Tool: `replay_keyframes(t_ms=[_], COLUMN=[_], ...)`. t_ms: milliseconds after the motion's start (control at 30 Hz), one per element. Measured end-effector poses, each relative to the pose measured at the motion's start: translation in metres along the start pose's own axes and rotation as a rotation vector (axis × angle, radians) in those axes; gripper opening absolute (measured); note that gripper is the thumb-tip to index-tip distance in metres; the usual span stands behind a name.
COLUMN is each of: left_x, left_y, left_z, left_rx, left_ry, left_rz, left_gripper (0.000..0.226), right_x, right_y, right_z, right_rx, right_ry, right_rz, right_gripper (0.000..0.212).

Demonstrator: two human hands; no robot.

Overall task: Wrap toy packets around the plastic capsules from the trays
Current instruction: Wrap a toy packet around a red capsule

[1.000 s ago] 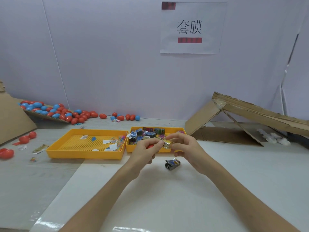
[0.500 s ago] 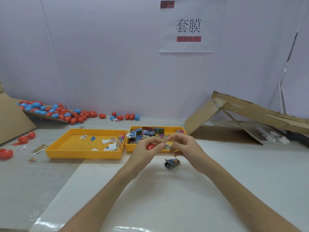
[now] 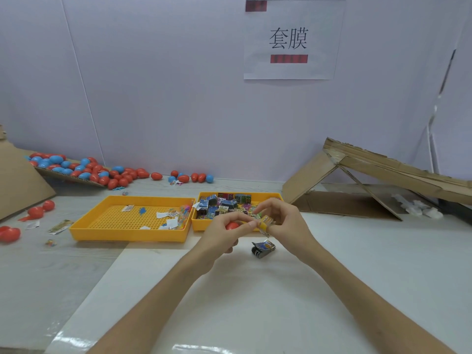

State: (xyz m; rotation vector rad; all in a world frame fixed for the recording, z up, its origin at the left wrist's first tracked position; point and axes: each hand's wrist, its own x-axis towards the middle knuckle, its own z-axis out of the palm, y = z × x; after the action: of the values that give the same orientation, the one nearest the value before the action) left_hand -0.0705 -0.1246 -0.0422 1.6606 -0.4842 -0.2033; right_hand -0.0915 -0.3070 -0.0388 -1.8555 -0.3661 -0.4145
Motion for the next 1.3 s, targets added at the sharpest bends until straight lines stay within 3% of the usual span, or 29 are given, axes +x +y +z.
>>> replay_keyframes(t_ms=[100,200,367,567,833,1133,1300], left_x=[-0.001,-0.002,-0.002,0.001,0.002,-0.002,-0.004], left_y=[0.002,0.001,-0.006,-0.004,-0.004,-0.009,-0.007], left_z=[0.001,0.002,0.006,0.001,0.000,0.012,0.016], left_rx=[0.049,0.127,0.264,0.268,0.224,0.517,0.536], left_ry=[0.050,0.004,-0.023,0.046,0.056,0.225,0.289], left_rz=[0.111,0.256,0.313,0.310,0.247,0.306,0.314], left_gripper=[0.009,0.022,0.032,0.018,0.022,0.012,0.011], right_x=[-0.002,-0.002,-0.005,-0.005,-0.004,-0.004,-0.001], right_y=[-0.003,-0.002,0.000,-0.002,-0.002,-0.001,0.001], right_z=[0.003,0.003,0.003,0.004,0.004,0.009,0.009], right_rx=[-0.033,-0.116,-0.212,-0.228,-0.237,-0.199,-0.092], right_ry=[0.040,0.048,0.035,0.048,0.047,0.037,0.048], right_rz=[-0.055,-0.086,-0.111,-0.126,-0.122,-0.098,-0.059], right_gripper=[0.031,0.046,0.049,0.047,0.041,0.042,0.040])
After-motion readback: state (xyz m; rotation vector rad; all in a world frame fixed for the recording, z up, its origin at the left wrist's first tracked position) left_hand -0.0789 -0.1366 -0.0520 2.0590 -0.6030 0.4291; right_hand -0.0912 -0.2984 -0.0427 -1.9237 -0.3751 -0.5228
